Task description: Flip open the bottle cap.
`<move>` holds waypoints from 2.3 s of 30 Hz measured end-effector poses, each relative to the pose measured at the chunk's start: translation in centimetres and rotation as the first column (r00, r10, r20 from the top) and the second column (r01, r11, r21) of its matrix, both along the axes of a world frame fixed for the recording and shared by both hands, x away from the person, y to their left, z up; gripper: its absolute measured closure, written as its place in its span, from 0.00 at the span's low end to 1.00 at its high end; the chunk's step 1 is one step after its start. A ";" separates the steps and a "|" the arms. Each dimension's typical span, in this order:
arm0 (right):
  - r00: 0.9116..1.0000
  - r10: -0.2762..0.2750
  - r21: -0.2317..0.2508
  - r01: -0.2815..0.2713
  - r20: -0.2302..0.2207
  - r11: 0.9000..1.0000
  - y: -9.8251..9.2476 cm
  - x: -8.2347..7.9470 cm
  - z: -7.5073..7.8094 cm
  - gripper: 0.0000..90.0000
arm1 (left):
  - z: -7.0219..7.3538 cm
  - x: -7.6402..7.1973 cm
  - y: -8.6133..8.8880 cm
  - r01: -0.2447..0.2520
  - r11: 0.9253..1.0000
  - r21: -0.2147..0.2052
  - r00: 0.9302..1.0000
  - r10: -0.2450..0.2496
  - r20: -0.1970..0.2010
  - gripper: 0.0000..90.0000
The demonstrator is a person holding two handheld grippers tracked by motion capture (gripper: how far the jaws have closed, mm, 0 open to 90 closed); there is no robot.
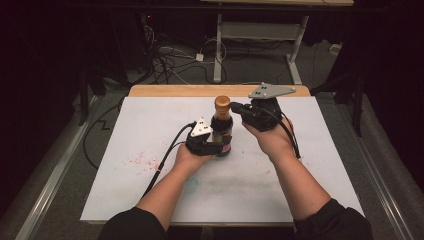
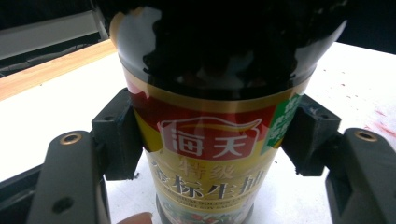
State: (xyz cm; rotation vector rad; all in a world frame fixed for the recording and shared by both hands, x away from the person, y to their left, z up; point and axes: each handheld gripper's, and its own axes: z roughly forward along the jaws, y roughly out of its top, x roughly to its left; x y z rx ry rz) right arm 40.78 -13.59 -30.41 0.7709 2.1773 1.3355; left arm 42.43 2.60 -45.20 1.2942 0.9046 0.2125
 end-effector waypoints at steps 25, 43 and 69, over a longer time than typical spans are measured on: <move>1.000 0.028 -0.016 -0.028 -0.013 0.999 -0.9 -0.5 0.2 1.00 | -0.2 -0.1 -0.1 0.001 1.000 -0.007 1.000 -0.001 0.013 0.32; 0.999 0.031 -0.056 -0.033 -0.023 0.998 0.0 -0.3 0.5 1.00 | -0.3 -0.1 -0.1 -0.003 1.000 -0.012 1.000 0.003 0.017 0.32; 1.000 0.018 0.002 -0.018 0.013 1.000 0.4 -0.2 1.0 1.00 | -0.3 -0.1 -0.1 -0.009 1.000 -0.020 1.000 0.009 0.016 0.32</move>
